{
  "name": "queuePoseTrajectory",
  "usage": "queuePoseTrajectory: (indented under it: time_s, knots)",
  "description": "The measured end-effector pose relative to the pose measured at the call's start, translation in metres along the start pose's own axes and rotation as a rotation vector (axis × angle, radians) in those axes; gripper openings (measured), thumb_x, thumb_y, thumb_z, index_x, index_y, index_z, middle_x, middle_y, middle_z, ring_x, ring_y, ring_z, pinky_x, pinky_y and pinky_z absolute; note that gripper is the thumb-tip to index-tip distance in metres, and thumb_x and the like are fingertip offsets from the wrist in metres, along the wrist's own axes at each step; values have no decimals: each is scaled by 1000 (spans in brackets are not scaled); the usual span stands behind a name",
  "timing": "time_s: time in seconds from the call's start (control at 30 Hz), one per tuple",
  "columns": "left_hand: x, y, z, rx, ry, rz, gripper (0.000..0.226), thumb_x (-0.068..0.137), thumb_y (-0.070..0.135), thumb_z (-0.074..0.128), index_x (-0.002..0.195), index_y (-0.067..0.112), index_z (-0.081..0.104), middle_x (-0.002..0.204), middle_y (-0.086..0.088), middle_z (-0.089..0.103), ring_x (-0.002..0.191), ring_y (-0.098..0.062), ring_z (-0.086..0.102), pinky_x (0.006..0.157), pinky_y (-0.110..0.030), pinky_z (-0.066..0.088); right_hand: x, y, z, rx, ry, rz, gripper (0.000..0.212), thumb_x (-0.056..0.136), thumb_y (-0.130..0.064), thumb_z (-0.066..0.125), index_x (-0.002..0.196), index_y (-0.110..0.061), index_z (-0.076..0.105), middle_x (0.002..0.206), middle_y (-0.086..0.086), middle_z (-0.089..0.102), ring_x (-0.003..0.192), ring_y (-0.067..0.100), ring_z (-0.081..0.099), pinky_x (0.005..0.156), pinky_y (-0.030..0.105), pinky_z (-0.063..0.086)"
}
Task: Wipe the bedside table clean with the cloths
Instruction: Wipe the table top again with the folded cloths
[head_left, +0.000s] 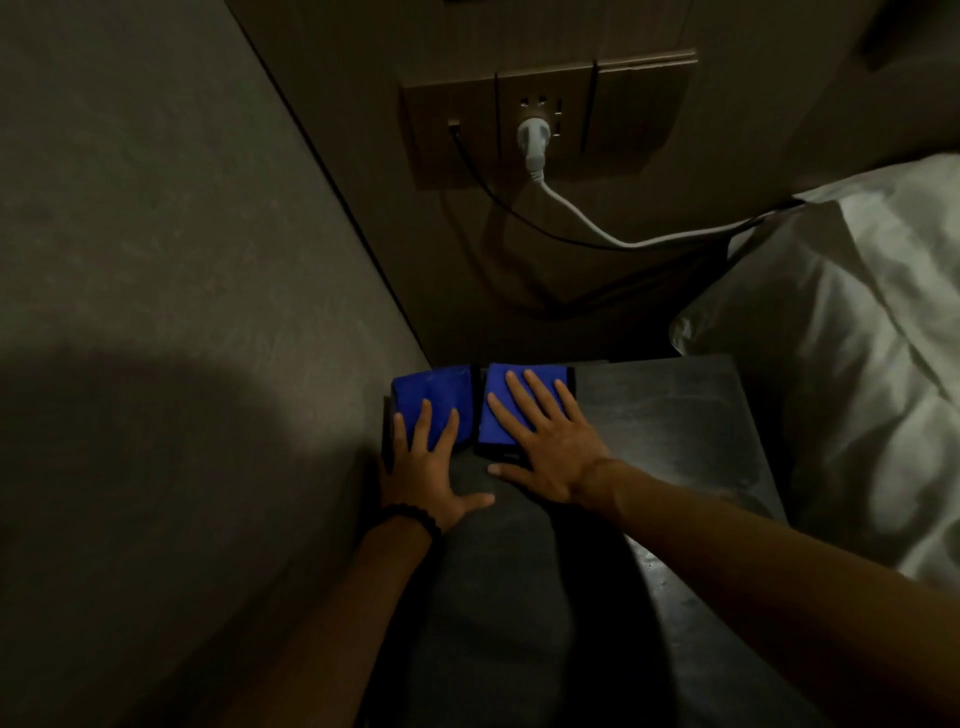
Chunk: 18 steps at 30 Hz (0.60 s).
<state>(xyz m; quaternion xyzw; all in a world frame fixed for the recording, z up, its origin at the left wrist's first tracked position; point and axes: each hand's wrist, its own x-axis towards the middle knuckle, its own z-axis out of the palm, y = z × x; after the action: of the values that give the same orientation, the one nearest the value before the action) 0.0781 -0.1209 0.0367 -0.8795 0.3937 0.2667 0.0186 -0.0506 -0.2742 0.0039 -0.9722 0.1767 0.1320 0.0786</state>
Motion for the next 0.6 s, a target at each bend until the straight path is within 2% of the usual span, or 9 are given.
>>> queuePoseTrajectory:
  time_s: [0.1, 0.2, 0.37, 0.6]
  knots:
    - [2, 6, -2, 13, -18, -42, 124, 63, 65, 74, 149, 37, -10, 159, 3, -24, 143, -33, -23, 113, -63, 15, 1, 4, 2, 24, 17, 3, 77, 90, -75, 1, 151, -34, -23, 165, 8, -22, 150, 28, -23, 120, 50, -17]
    - [6, 12, -5, 31, -58, -94, 126, 61, 63, 77, 149, 38, -10, 158, 3, -24, 144, -33, -22, 112, -64, 18, -3, 14, 0, 31, 27, 20, 77, 87, -70, -11, 154, -34, -17, 166, 6, -20, 152, 27, -21, 123, 51, -9]
    - [11, 13, -4, 28, -80, -131, 129, 58, 60, 80, 149, 38, -7, 159, 3, -21, 144, -34, -20, 110, -66, 20, -14, 36, -1, 45, 28, 70, 75, 86, -68, -14, 153, -35, -19, 166, 5, -20, 152, 26, -20, 123, 51, -7]
    - [16, 9, -3, 26, -88, -128, 133, 53, 62, 82, 150, 35, -5, 159, 1, -20, 144, -36, -20, 111, -66, 19, -39, 85, 8, 26, 33, 167, 68, 90, -67, -9, 150, -38, -21, 166, 4, -17, 152, 26, -18, 118, 46, -18]
